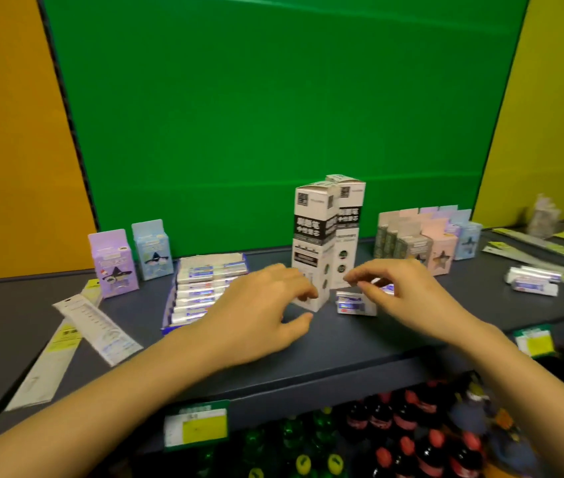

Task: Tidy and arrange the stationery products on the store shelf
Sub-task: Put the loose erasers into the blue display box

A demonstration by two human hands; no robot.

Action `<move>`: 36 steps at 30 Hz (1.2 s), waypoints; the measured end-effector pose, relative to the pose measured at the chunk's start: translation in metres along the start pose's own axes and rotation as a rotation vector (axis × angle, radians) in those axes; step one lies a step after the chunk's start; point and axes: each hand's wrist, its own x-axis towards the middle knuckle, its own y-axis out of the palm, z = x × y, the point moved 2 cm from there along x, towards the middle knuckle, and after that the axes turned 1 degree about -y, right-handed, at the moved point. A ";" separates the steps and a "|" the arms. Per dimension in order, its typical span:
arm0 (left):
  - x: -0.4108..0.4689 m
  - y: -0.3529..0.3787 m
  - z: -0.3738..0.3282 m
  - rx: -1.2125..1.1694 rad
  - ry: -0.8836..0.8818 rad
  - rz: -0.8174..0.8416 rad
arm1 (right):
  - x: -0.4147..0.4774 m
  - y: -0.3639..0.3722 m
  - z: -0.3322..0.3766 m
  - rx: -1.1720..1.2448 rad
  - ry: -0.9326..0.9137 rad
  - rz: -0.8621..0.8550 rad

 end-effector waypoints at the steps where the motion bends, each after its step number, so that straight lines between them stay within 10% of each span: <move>1: 0.007 0.008 -0.007 -0.010 -0.002 0.028 | -0.001 -0.004 -0.013 -0.013 0.019 -0.016; 14: 0.080 0.078 -0.042 0.036 -0.212 0.487 | 0.013 0.013 -0.097 -0.163 0.196 0.268; 29: 0.100 0.082 -0.041 -0.030 -0.348 0.707 | 0.032 0.013 -0.093 -0.180 0.123 0.536; 36: 0.086 0.072 -0.050 -0.032 -0.282 0.555 | 0.013 0.003 -0.082 -0.088 0.019 0.447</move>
